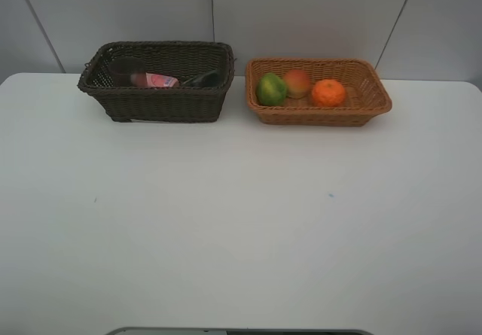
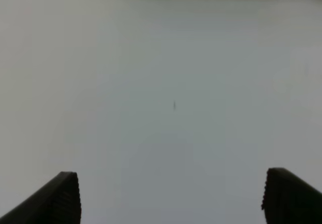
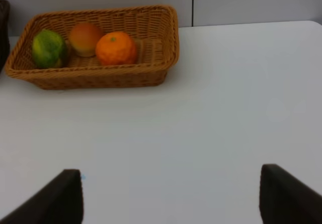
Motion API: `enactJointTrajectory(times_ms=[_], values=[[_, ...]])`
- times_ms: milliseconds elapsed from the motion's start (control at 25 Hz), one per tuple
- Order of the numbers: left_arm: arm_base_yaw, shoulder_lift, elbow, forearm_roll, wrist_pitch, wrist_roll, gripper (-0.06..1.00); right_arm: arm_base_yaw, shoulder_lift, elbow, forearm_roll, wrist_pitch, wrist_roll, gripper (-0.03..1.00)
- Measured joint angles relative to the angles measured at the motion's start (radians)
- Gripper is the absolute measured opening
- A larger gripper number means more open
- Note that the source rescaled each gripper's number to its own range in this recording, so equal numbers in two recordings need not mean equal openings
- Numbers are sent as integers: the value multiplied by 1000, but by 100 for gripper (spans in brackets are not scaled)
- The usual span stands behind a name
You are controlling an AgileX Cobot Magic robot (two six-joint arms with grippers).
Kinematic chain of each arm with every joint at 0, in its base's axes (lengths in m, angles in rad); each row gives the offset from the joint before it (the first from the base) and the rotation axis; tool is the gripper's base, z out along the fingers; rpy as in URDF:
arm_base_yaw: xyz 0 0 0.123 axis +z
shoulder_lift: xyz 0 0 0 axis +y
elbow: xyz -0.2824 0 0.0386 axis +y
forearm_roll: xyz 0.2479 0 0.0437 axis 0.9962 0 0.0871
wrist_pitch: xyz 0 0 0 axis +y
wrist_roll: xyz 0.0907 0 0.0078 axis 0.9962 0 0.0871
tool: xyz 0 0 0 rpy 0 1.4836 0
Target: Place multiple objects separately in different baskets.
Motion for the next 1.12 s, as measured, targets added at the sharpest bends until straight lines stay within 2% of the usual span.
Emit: enactJointTrajectory(times_ms=[160,360,1120], values=[[0,-99,0,0,83,0,93,0,0,0,0,0,0,63],[0,-184,-1,-1,117,0,93,0,0,0,0,0,0,63],[0,-190,-3,0,94,2,93,0,0,0,0,0,0,63]])
